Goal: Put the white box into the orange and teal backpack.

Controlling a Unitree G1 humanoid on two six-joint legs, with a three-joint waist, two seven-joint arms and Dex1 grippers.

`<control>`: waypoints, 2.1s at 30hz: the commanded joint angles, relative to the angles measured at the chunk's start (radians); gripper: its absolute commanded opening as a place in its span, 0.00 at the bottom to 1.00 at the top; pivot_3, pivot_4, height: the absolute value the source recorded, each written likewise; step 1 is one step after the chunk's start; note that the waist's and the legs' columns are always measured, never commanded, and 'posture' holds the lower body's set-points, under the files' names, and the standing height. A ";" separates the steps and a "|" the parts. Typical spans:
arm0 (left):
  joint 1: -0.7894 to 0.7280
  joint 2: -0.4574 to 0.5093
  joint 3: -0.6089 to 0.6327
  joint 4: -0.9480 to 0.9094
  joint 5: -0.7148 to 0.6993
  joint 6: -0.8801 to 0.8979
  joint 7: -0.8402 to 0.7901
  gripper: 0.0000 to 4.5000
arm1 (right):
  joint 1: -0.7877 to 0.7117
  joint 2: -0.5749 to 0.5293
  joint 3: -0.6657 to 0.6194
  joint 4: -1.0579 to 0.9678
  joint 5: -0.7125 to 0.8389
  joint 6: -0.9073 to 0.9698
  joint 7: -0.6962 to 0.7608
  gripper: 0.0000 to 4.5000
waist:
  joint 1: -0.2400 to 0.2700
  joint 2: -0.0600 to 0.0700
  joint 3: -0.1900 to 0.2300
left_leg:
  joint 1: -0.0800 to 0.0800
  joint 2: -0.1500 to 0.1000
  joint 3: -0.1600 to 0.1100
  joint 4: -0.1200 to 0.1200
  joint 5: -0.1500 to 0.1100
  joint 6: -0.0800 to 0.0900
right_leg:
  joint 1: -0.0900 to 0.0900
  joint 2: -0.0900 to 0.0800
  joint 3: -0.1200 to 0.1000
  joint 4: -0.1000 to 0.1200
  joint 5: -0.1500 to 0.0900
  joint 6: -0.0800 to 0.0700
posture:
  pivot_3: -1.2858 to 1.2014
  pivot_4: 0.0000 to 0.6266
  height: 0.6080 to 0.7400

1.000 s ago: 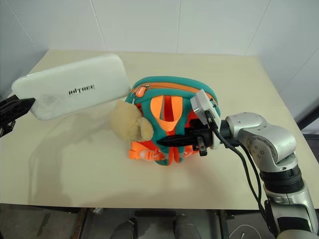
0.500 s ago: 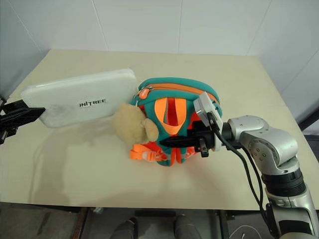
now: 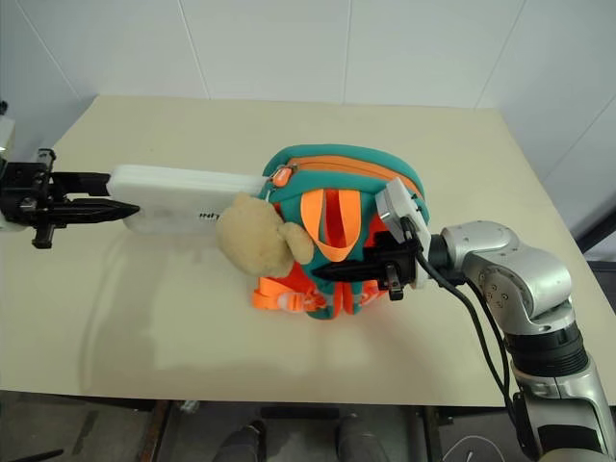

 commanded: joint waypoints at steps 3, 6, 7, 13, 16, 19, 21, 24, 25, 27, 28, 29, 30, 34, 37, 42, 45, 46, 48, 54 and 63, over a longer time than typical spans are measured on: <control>-0.134 -0.044 -0.100 0.005 0.065 0.045 -0.020 0.27 | -0.032 0.012 0.003 0.005 -0.006 -0.023 0.013 0.00 | 0.000 0.000 0.000 | 0.000 0.000 0.000 0.000 0.000 0.000 | 0.000 0.000 0.000 0.000 0.000 0.000 | 0.52 0.24 1.00; -0.198 -0.132 -0.154 0.004 0.092 0.108 0.036 0.27 | -0.040 0.021 0.010 0.012 -0.010 -0.028 0.012 0.00 | 0.000 0.000 0.000 | 0.000 0.000 0.000 0.001 0.000 0.000 | 0.001 0.000 0.000 0.001 0.000 0.000 | 0.52 0.24 1.00; -0.215 -0.164 -0.161 0.007 0.092 0.126 0.052 0.27 | -0.042 0.022 0.013 0.013 -0.011 -0.030 0.013 0.00 | 0.002 0.000 0.000 | 0.000 0.000 0.000 0.001 0.000 0.000 | 0.001 0.000 0.000 0.001 0.000 0.000 | 0.52 0.24 1.00; -0.271 -0.343 -0.215 0.065 0.144 0.170 0.144 0.27 | -0.050 0.034 0.021 0.021 -0.018 -0.035 0.019 0.00 | 0.001 0.000 0.000 | 0.000 0.000 -0.001 0.002 0.000 0.000 | 0.001 0.000 0.000 0.002 0.000 0.001 | 0.52 0.24 1.00; -0.295 -0.443 -0.228 0.128 0.172 0.114 0.175 0.27 | -0.053 0.041 0.022 0.019 -0.019 -0.032 0.017 0.00 | 0.002 0.000 0.000 | 0.000 0.000 -0.001 0.003 0.000 0.000 | 0.001 0.000 0.000 0.002 0.000 0.001 | 0.52 0.24 1.00; -0.311 -0.511 -0.237 0.163 0.194 0.101 0.197 0.27 | -0.053 0.045 0.021 0.015 -0.019 -0.029 0.016 0.00 | 0.002 0.000 0.000 | 0.000 0.000 -0.001 0.004 0.000 0.000 | 0.001 0.000 0.000 0.003 0.001 0.001 | 0.52 0.24 1.00; -0.325 -0.531 -0.256 0.182 0.219 0.125 0.205 0.27 | -0.053 0.048 0.020 0.012 -0.019 -0.029 0.012 0.00 | 0.002 0.000 0.000 | 0.000 0.000 -0.001 0.005 0.000 0.000 | 0.002 0.000 0.000 0.003 0.001 0.002 | 0.52 0.24 1.00; -0.324 -0.514 -0.305 0.134 0.239 0.242 0.173 0.49 | -0.051 0.053 0.016 -0.002 -0.015 -0.025 -0.003 0.00 | 0.000 0.000 0.000 | 0.000 0.000 -0.002 0.007 0.000 0.000 | 0.003 0.001 0.000 0.003 0.001 0.002 | 0.52 0.24 1.00; -0.318 -0.499 -0.299 0.108 0.231 0.266 0.167 0.56 | -0.049 0.054 0.013 -0.006 -0.012 -0.023 -0.007 0.00 | -0.002 0.000 0.000 | 0.000 0.000 -0.002 0.007 0.000 0.001 | 0.003 0.001 0.000 0.003 0.001 0.003 | 0.52 0.24 1.00; -0.305 -0.474 -0.278 0.066 0.216 0.293 0.162 0.69 | -0.047 0.054 0.009 -0.011 -0.009 -0.021 -0.013 0.00 | -0.005 0.000 0.000 | 0.000 0.000 -0.002 0.007 0.000 0.001 | 0.003 0.001 0.000 0.003 0.001 0.003 | 0.52 0.24 1.00; -0.298 -0.458 -0.271 0.047 0.211 0.304 0.157 0.76 | -0.045 0.053 0.008 -0.013 -0.009 -0.020 -0.015 0.00 | -0.005 0.000 0.000 | 0.000 0.000 -0.002 0.006 0.000 0.001 | 0.003 0.001 0.000 0.003 0.001 0.003 | 0.52 0.24 1.00; -0.289 -0.428 -0.251 0.022 0.203 0.319 0.155 0.83 | -0.042 0.053 0.007 -0.017 -0.007 -0.018 -0.019 0.00 | -0.006 0.000 0.000 | 0.000 0.000 -0.002 0.006 0.000 0.001 | 0.003 0.001 0.000 0.003 0.001 0.003 | 0.52 0.24 1.00; -0.274 -0.386 -0.221 -0.006 0.190 0.339 0.152 0.89 | -0.039 0.054 0.007 -0.022 -0.004 -0.016 -0.024 0.00 | -0.008 0.001 0.000 | 0.000 0.000 -0.002 0.006 0.000 0.001 | 0.003 0.001 0.000 0.003 0.001 0.003 | 0.52 0.24 1.00; -0.195 -0.269 -0.132 -0.124 0.125 0.399 0.138 0.99 | -0.030 0.057 0.007 -0.031 0.001 -0.010 -0.031 0.00 | -0.009 0.001 0.000 | 0.000 0.001 -0.002 0.004 0.000 0.000 | 0.002 0.002 0.001 0.003 0.001 0.002 | 0.52 0.24 1.00; -0.065 -0.186 -0.023 -0.273 0.015 0.489 0.114 0.99 | -0.029 0.059 0.016 -0.024 -0.006 -0.018 -0.025 0.00 | -0.004 0.001 0.000 | 0.000 0.001 -0.002 0.004 0.000 0.000 | 0.002 0.002 0.001 0.003 0.001 0.002 | 0.52 0.24 1.00; 0.072 -0.167 0.159 -0.465 -0.165 0.670 0.221 0.99 | -0.029 0.065 0.020 -0.010 -0.007 -0.022 -0.009 0.00 | 0.000 0.001 0.000 | 0.000 0.001 -0.003 0.006 0.000 0.000 | 0.003 0.002 0.000 0.003 0.001 0.002 | 0.52 0.24 1.00; 0.117 -0.200 0.217 -0.580 -0.247 0.753 0.329 0.99 | -0.028 0.070 0.025 -0.003 -0.011 -0.028 0.001 0.00 | -0.001 0.001 0.000 | 0.001 0.001 -0.004 0.009 0.000 0.001 | 0.007 0.002 0.000 0.002 0.002 0.003 | 0.52 0.24 1.00; 0.127 -0.231 0.231 -0.625 -0.266 0.768 0.386 0.99 | -0.029 0.073 0.027 -0.001 -0.014 -0.031 0.002 0.00 | -0.002 0.001 0.000 | 0.002 0.001 -0.004 0.010 0.000 0.001 | 0.009 0.002 0.000 0.001 0.002 0.004 | 0.52 0.24 1.00; 0.138 -0.289 0.241 -0.696 -0.302 0.777 0.474 0.99 | -0.032 0.080 0.030 0.007 -0.020 -0.037 0.004 0.00 | -0.001 0.001 0.001 | 0.004 0.001 -0.005 0.011 -0.001 0.002 | 0.012 0.002 0.000 0.000 0.003 0.004 | 0.52 0.24 1.00; 0.138 -0.375 0.176 -0.783 -0.355 0.802 0.638 0.99 | -0.043 0.089 0.037 0.025 -0.040 -0.056 0.013 0.00 | -0.005 0.001 0.000 | 0.003 0.001 -0.006 0.015 -0.001 0.002 | 0.013 0.003 0.000 0.000 0.005 0.006 | 0.52 0.24 1.00; 0.072 -0.351 0.118 -0.705 -0.378 0.876 0.751 0.61 | -0.036 0.093 0.027 0.018 -0.043 -0.065 0.005 0.00 | -0.005 0.001 0.000 | 0.003 0.000 -0.006 0.014 -0.001 0.002 | 0.014 0.003 0.000 -0.002 0.005 0.006 | 0.52 0.24 1.00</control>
